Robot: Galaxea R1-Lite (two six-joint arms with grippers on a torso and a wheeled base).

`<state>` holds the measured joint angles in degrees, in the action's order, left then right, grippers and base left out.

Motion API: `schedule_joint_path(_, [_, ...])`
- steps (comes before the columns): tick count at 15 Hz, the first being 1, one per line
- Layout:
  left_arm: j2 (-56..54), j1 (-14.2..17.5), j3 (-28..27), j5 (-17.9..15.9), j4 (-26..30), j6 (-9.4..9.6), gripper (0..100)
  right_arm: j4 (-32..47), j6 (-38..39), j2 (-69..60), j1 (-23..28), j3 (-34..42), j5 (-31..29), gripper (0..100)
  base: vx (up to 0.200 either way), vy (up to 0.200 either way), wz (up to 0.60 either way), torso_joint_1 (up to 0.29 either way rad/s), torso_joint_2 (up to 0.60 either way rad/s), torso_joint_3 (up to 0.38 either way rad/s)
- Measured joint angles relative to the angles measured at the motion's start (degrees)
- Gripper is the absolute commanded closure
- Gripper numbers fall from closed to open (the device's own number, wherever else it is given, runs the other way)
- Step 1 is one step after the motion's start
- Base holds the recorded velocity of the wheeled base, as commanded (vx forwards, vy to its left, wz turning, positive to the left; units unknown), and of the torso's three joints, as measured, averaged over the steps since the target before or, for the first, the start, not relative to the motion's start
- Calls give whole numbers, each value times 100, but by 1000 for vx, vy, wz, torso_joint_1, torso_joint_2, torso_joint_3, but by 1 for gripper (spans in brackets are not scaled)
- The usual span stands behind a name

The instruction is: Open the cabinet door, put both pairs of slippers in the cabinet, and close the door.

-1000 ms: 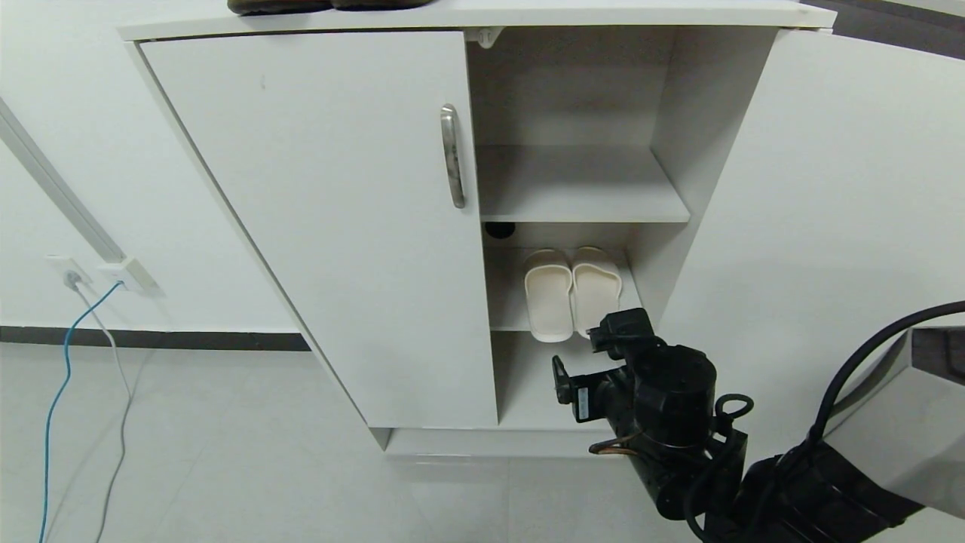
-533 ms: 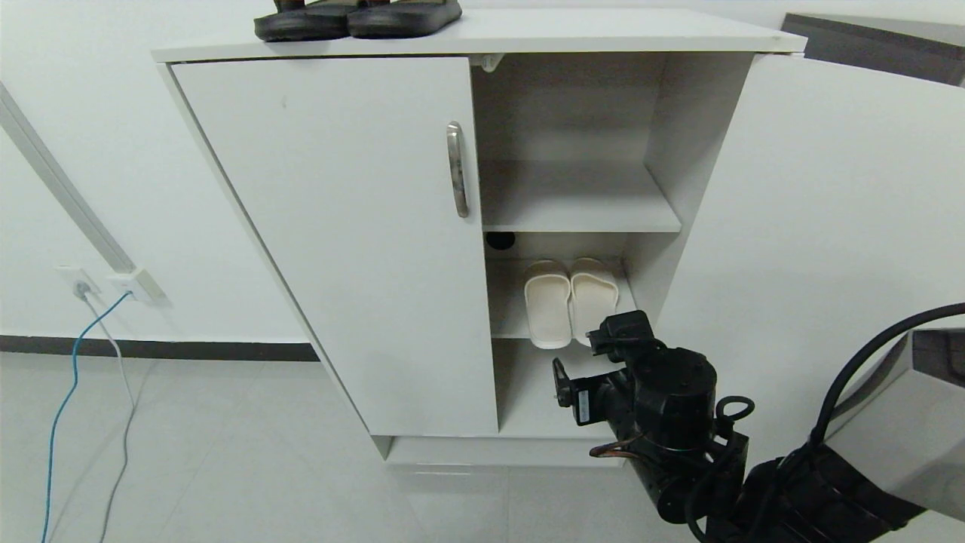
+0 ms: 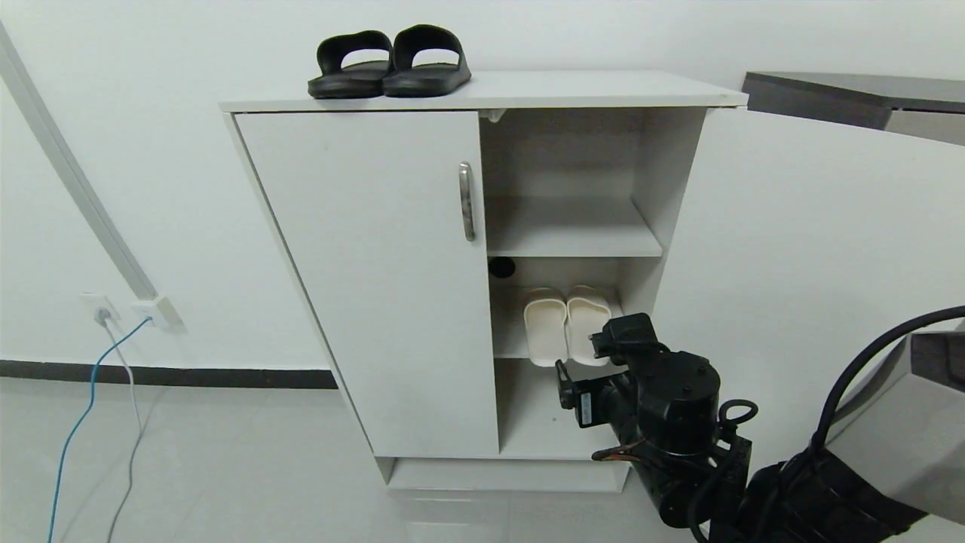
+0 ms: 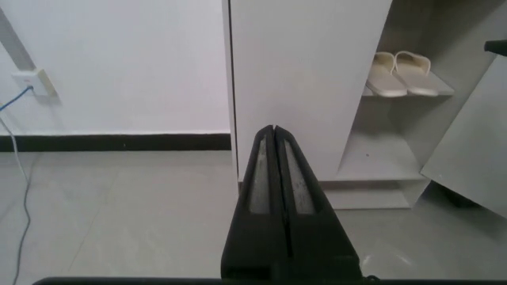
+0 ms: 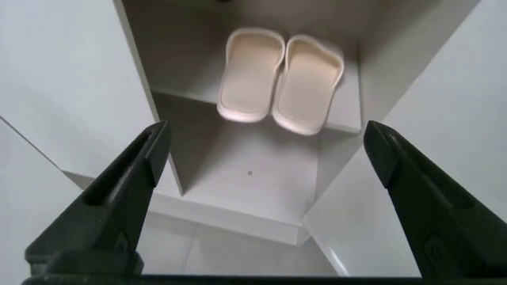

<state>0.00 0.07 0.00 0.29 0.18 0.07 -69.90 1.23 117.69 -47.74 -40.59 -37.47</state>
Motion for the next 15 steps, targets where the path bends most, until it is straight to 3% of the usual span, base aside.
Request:
schedule_joint_path(4, [0, 0, 0, 4, -5, -45, 100, -6, 7, 6, -7, 33, -11, 0, 0, 0, 0, -1, 1, 57])
schedule_joint_path(15, [0, -5, 0, 17, -5, -40, 100, -171, 0, -7, -66, 144, -18, 0, 0, 200, 0, 2, -2, 4])
